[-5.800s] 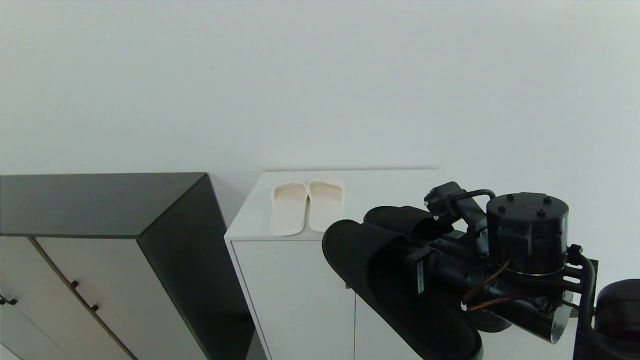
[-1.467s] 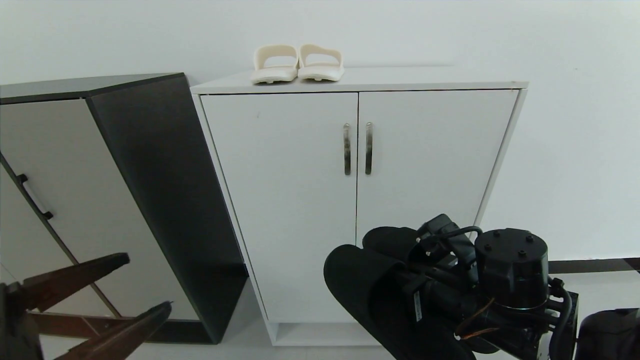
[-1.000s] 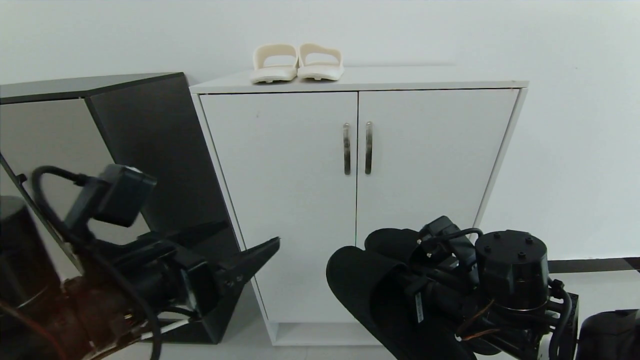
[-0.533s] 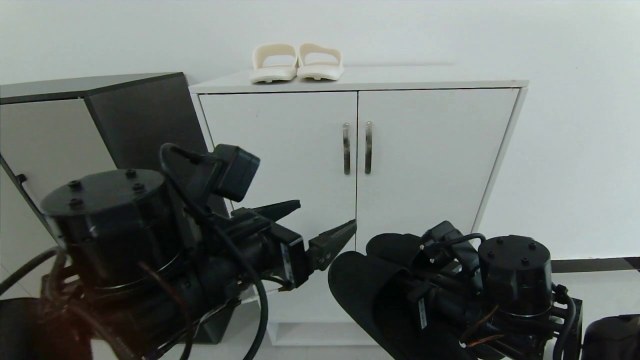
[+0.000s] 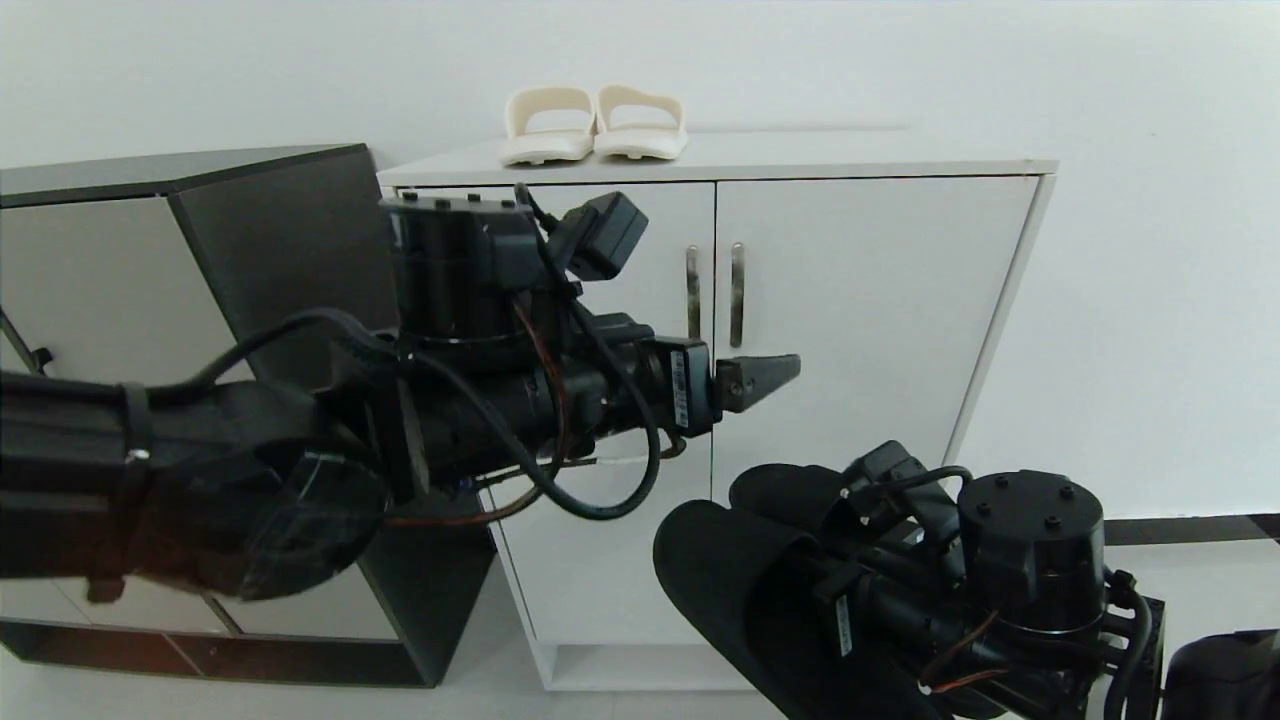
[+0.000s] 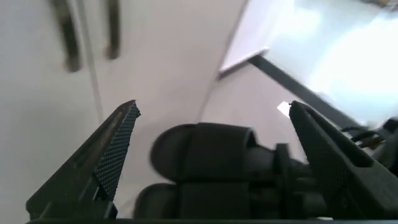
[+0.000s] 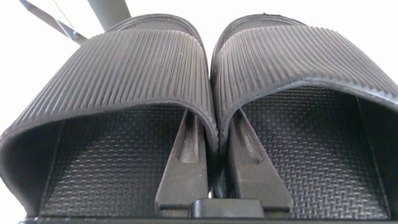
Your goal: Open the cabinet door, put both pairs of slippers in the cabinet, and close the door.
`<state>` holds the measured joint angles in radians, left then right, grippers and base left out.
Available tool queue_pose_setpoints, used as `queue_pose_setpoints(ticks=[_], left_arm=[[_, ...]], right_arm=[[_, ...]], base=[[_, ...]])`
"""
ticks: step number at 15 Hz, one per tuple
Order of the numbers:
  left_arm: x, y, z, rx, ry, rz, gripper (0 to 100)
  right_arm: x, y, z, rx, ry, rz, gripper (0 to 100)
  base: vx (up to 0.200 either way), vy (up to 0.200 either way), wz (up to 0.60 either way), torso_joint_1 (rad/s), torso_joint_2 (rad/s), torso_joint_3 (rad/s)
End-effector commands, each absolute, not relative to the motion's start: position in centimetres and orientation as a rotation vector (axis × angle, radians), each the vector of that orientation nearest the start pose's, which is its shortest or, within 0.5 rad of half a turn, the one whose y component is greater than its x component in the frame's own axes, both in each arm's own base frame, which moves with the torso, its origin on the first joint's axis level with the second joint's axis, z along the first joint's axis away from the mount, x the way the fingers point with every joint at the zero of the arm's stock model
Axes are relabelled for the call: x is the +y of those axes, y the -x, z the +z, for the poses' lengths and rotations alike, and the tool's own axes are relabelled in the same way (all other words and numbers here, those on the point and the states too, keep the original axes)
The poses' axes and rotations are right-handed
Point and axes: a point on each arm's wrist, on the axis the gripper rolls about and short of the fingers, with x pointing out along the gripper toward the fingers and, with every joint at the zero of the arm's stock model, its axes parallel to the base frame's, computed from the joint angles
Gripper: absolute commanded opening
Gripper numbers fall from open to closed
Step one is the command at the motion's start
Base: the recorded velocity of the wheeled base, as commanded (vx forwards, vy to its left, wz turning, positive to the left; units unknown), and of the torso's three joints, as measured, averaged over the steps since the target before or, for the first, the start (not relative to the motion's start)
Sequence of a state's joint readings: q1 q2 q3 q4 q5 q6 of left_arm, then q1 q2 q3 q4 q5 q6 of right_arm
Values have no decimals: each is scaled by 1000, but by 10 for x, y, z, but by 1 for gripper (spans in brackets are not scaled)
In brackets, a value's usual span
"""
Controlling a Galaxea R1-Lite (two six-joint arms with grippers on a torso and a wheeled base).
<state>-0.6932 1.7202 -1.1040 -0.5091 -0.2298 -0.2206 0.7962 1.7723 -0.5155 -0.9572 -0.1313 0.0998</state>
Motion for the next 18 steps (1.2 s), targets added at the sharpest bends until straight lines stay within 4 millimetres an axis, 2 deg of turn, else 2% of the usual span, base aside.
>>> queue_pose_setpoints(ticks=[1, 4, 7, 11, 18], left_arm=[[-206, -274, 272, 269, 274, -985, 100], [-214, -282, 279, 352, 329, -1075, 100], [-231, -306, 272, 340, 330, -1073, 100], [-242, -318, 267, 277, 335, -992, 100], [-238, -329, 269, 250, 337, -958, 100]], right_arm=[[202, -201, 118, 314, 46, 645, 0], [202, -201, 115, 323, 50, 646, 0], [203, -202, 113, 330, 54, 644, 0], [203, -202, 112, 333, 54, 645, 0], [205, -203, 106, 352, 65, 644, 0]], base=[[0, 0, 0, 0, 0, 0], [0, 0, 0, 0, 0, 0], [0, 0, 0, 0, 0, 0], [0, 0, 0, 0, 0, 0], [0, 0, 0, 0, 0, 0]])
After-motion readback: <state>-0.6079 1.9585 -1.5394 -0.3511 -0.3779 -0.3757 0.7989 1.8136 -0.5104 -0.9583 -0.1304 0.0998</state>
